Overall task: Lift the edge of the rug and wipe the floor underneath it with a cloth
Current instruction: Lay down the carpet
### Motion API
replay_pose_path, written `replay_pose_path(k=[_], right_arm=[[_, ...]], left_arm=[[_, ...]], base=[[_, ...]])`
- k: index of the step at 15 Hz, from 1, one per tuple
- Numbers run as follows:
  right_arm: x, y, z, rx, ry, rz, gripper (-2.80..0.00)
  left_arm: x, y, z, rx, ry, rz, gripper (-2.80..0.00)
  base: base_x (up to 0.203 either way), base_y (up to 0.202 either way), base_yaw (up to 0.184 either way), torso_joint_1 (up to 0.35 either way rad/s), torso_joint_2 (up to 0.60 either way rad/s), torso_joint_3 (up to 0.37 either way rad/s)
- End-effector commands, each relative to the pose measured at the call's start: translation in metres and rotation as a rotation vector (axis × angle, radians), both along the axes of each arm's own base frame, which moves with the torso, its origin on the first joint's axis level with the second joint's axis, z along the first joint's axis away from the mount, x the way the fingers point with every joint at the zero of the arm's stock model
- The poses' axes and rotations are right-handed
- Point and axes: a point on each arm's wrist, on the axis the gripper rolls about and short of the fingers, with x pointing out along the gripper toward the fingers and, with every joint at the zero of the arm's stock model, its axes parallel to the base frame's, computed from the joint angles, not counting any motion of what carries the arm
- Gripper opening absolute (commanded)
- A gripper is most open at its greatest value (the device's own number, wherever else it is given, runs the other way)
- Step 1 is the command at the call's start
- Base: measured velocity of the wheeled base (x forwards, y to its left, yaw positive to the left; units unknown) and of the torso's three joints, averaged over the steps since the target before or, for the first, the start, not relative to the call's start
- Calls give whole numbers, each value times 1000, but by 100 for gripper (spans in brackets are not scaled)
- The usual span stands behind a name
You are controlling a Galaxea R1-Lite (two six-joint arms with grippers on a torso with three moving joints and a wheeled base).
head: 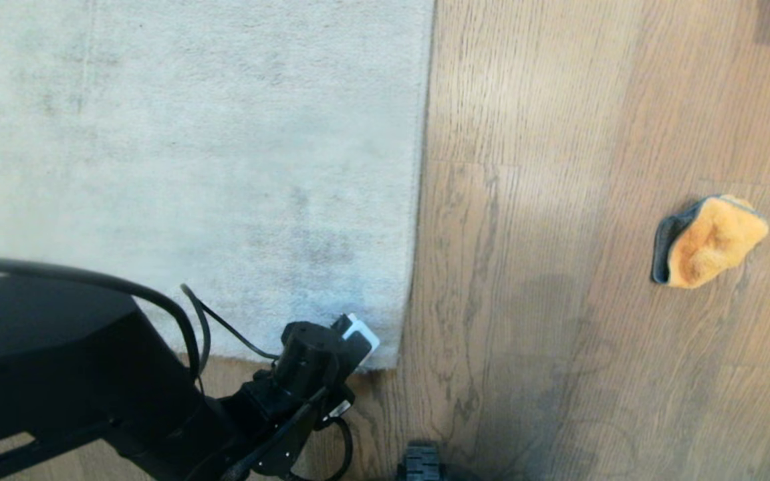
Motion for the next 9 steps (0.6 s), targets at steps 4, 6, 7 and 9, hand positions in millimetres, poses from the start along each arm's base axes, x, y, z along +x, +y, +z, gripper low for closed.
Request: replay_pose_path(k=[4,6,7,9], right_arm=[[0,0,0,-1,1,0,-280],[0,0,0,-1,1,0,-280],[0,0,0,-1,1,0,-280],[0,0,0,-1,1,0,-280]], left_arm=[[13,-10,-7,-50,-53,-6,-280],[14,-12,-10,-59,-63,-8,-280],[15,-12,-11,-60,-65,-8,-280],[14,-13,-12,-49,-68,-19,-280]], base=[[0,0,0,0,0,0],[0,0,0,0,0,0],[0,0,0,0,0,0],[0,0,0,0,0,0]])
